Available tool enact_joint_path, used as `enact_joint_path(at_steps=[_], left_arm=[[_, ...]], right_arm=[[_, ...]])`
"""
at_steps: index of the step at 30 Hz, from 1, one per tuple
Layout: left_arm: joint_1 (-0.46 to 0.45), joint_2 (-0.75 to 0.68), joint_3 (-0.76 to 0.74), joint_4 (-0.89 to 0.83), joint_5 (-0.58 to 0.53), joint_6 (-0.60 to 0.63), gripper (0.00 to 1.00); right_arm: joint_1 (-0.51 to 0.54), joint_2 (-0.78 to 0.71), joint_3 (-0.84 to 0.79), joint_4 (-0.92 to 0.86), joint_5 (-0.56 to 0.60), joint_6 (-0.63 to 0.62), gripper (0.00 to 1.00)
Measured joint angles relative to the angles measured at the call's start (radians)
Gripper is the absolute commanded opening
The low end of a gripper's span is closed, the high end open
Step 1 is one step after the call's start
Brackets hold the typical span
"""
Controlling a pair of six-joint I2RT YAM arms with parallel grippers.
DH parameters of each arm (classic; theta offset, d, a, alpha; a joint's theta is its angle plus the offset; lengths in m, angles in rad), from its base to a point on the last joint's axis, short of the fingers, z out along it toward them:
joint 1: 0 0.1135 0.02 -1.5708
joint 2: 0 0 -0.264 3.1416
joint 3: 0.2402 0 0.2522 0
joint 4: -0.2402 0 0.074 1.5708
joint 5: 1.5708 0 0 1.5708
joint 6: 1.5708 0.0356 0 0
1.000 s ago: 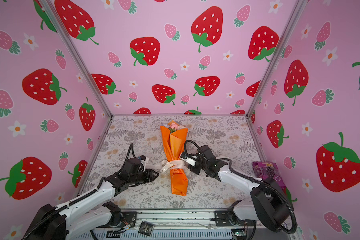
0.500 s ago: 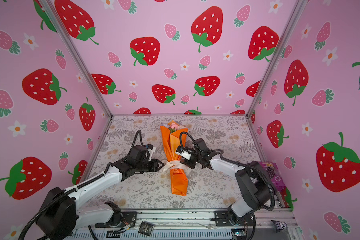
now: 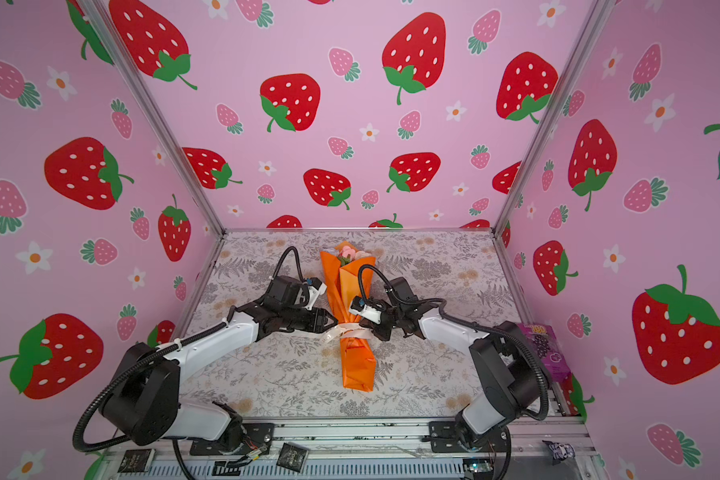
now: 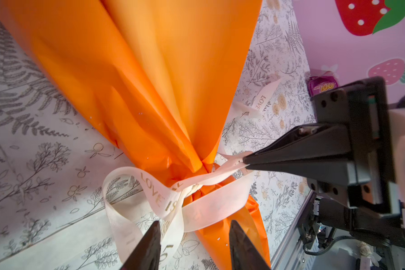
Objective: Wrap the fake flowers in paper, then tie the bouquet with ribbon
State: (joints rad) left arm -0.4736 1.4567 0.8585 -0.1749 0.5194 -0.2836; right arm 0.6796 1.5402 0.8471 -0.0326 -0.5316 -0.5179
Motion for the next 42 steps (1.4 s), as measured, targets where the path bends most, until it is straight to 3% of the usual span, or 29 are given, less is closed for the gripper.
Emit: enact_joint_path(at_steps=[7,21,35,42], left_arm=[[0.003,0.041,0.034,0.045,0.101,0.19,0.56],[-0.066,0.1,0.034,0.149,0.21,0.516,0.59],[-0.087,0.159,0.052,0.224,0.121,0.575,0.57],[-0.087,0.181,0.076,0.204,0.128,0.604,0.41]], right_arm=[[-0.002,-0.103,-0.006,0.045,-0.006,-0.027,0.0],[-0.012,-0.107,-0.05,0.093,-0.01,-0.054,0.0],[-0.024,-0.107,-0.055,0.101,-0.019,-0.057,0.0],[-0.024,-0.107,-0.071,0.107,-0.02,-0.055,0.0]])
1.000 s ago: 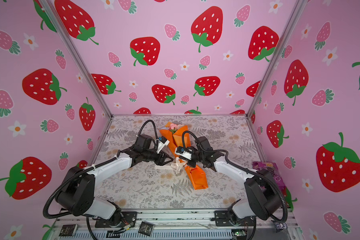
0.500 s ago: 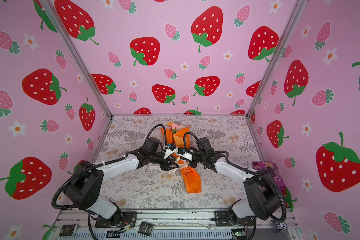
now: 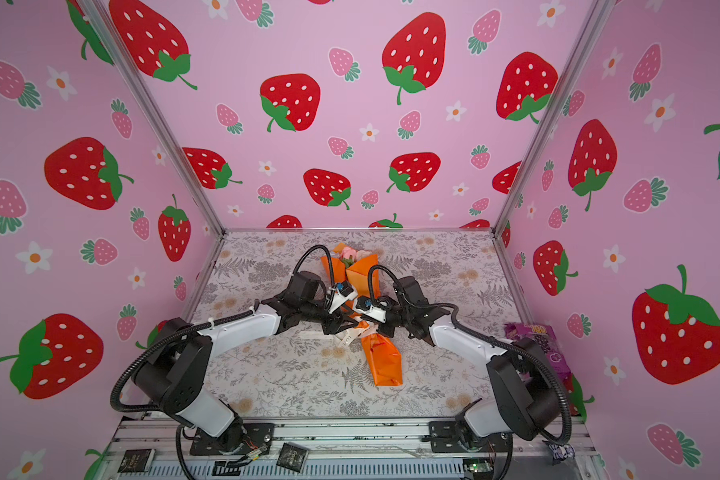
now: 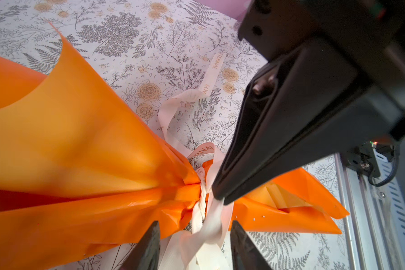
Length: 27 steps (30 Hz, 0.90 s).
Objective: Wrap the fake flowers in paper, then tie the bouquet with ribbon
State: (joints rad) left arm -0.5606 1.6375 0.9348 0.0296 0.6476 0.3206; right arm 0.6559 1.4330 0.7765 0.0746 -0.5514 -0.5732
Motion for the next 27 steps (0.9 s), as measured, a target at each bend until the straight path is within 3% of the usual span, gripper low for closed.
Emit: enact_joint_path(at_steps=[8,11,13,15,22,27], left_arm=[[-0.006,0.017,0.021,-0.055,0.031,0.026,0.13],[-0.006,0.028,0.035,-0.063,0.042,0.028,0.0],[-0.007,0.028,0.04,-0.068,0.048,0.032,0.0],[-0.007,0.028,0.048,-0.079,0.055,0.031,0.0],[-0.007,0.028,0.06,-0.11,0.071,0.01,0.0],[-0.007,0.028,0.083,-0.165,0.072,-0.011,0.0]], right_arm=[[-0.001,-0.018,-0.01,0.016,0.002,0.023,0.02],[-0.003,-0.035,-0.018,0.016,0.011,0.035,0.09],[-0.004,-0.043,-0.02,0.016,0.026,0.051,0.12],[-0.004,-0.058,-0.026,0.018,0.048,0.087,0.26],[-0.084,-0.152,-0.089,0.036,0.188,0.321,0.25],[-0.22,-0.079,-0.074,-0.015,0.259,0.463,0.25]])
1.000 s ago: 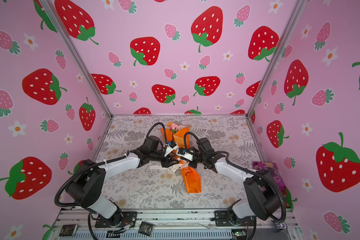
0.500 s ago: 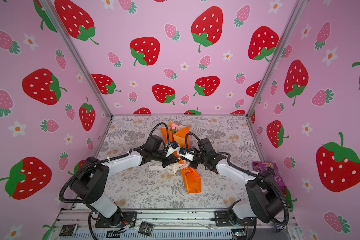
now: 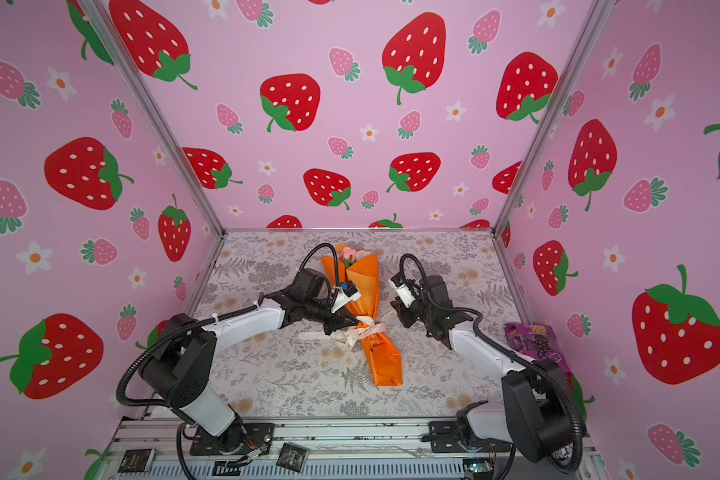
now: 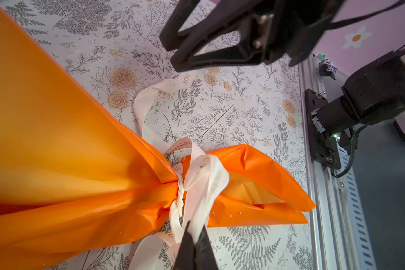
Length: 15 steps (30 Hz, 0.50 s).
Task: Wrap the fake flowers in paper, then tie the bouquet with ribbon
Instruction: 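Open and lift the right gripper while the left gripper holds the bow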
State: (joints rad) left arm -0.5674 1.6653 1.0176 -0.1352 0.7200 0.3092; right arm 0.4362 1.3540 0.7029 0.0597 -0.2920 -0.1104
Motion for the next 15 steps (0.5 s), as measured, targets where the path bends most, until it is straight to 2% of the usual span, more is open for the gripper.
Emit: enact_joint_path(at_steps=[5,15], left_arm=[[0.0,0.0,0.027,-0.039,0.016,-0.012,0.0],[0.0,0.003,0.031,-0.066,0.025,-0.032,0.0]], right_arm=[[-0.072,0.191,0.121,-0.131,0.001,0.014,0.43],[-0.033,0.332,0.262,-0.251,-0.015,-0.132,0.47]])
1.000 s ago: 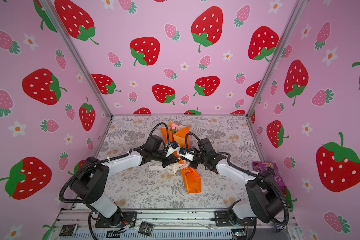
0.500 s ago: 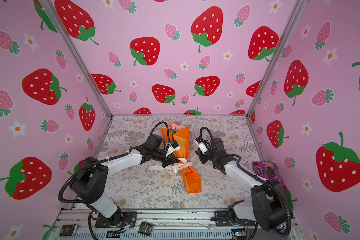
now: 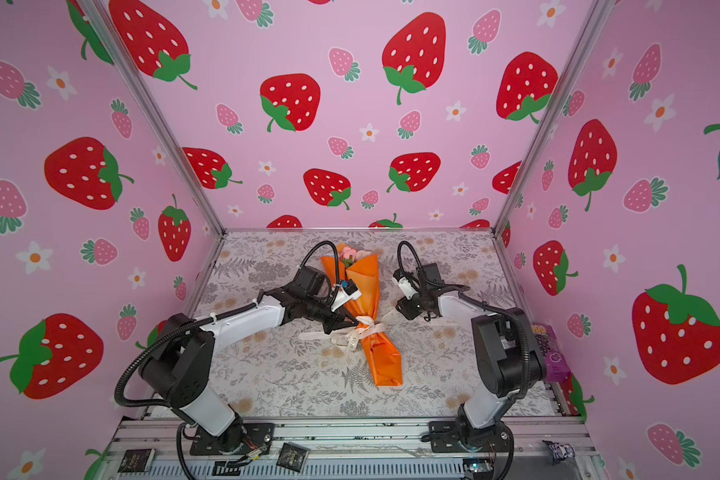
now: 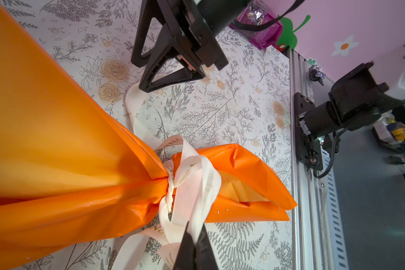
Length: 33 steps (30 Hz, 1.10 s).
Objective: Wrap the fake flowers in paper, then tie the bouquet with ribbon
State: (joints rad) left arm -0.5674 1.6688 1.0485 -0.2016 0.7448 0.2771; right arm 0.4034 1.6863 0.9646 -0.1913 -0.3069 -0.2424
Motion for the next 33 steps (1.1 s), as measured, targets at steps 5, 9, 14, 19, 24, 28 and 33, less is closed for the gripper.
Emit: enact_joint_path(at_steps=[5,9,14,19,24,28,33], left_arm=[[0.0,0.013,0.003,-0.001,0.0,-0.022,0.0],[0.0,0.013,0.003,-0.001,0.0,-0.04,0.0],[0.0,0.013,0.003,0.003,0.0,-0.052,0.0],[0.0,0.013,0.003,0.01,0.001,-0.068,0.0],[0.0,0.013,0.003,0.025,0.0,-0.077,0.0],[0.0,0.013,0.003,0.05,0.0,-0.093,0.0],[0.0,0.013,-0.003,0.063,0.0,-0.099,0.0]], right_arm=[[0.073,0.05,0.043,-0.068,0.034,-0.154,0.46],[0.089,0.034,0.001,-0.056,0.048,-0.297,0.45],[0.085,-0.029,-0.066,-0.018,0.077,-0.465,0.5],[0.085,-0.009,-0.023,0.008,0.079,-0.547,0.47],[0.084,0.069,0.047,-0.041,0.053,-0.611,0.46],[0.08,0.089,0.047,-0.078,0.037,-0.655,0.46],[0.079,0.121,0.071,-0.074,0.028,-0.663,0.46]])
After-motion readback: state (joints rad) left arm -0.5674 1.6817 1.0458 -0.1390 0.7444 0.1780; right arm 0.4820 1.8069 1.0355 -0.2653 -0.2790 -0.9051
